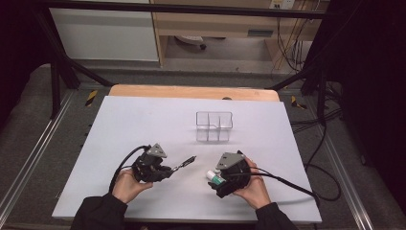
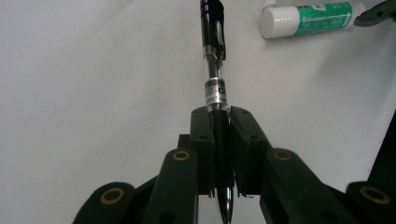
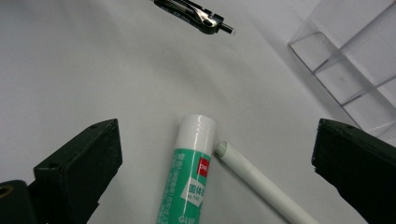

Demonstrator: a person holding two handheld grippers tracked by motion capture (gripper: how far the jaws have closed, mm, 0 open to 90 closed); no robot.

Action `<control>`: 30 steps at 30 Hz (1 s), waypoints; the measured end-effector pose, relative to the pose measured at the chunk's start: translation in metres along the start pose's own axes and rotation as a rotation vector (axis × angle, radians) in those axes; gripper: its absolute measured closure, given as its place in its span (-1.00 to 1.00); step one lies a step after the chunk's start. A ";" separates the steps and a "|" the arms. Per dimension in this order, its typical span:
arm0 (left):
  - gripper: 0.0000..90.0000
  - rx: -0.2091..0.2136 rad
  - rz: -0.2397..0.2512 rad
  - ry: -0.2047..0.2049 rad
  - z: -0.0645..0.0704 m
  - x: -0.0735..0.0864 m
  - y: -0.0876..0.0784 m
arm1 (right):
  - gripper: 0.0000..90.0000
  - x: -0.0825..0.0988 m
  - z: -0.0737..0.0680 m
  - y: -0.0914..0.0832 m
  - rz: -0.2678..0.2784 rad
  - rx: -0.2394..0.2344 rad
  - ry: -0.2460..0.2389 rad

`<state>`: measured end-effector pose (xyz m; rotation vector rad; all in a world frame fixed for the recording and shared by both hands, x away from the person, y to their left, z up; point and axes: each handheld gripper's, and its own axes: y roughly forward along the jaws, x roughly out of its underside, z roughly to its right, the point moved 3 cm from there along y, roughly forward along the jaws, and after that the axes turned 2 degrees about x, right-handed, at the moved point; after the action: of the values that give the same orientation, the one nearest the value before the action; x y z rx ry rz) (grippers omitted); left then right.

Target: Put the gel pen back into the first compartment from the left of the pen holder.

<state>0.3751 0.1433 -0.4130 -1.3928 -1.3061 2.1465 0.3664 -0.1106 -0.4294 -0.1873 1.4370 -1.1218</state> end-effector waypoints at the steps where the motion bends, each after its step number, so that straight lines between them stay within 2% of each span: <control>1: 0.76 0.002 -0.002 0.005 0.001 -0.002 -0.001 | -0.95 -0.002 -0.001 0.001 -0.003 0.000 -0.009; 10: 0.76 0.014 -0.020 0.045 0.009 -0.016 -0.002 | -0.93 -0.019 -0.012 0.003 -0.016 0.005 -0.130; 17: 0.76 0.036 -0.040 0.076 0.018 -0.026 0.001 | -0.88 -0.027 -0.018 0.004 -0.031 0.011 -0.199; 20: 0.76 0.042 -0.062 0.099 0.023 -0.031 0.004 | -0.86 -0.029 -0.020 0.005 -0.036 0.015 -0.240; 24: 0.76 0.053 -0.079 0.117 0.028 -0.038 0.008 | -0.78 -0.030 -0.022 0.006 -0.022 0.012 -0.260; 30: 0.76 0.071 -0.094 0.120 0.034 -0.045 0.016 | -0.62 -0.028 -0.023 0.006 -0.033 0.026 -0.313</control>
<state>0.3736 0.0878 -0.3949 -1.3817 -1.2143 1.9956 0.3570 -0.0766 -0.4193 -0.3536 1.1440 -1.0841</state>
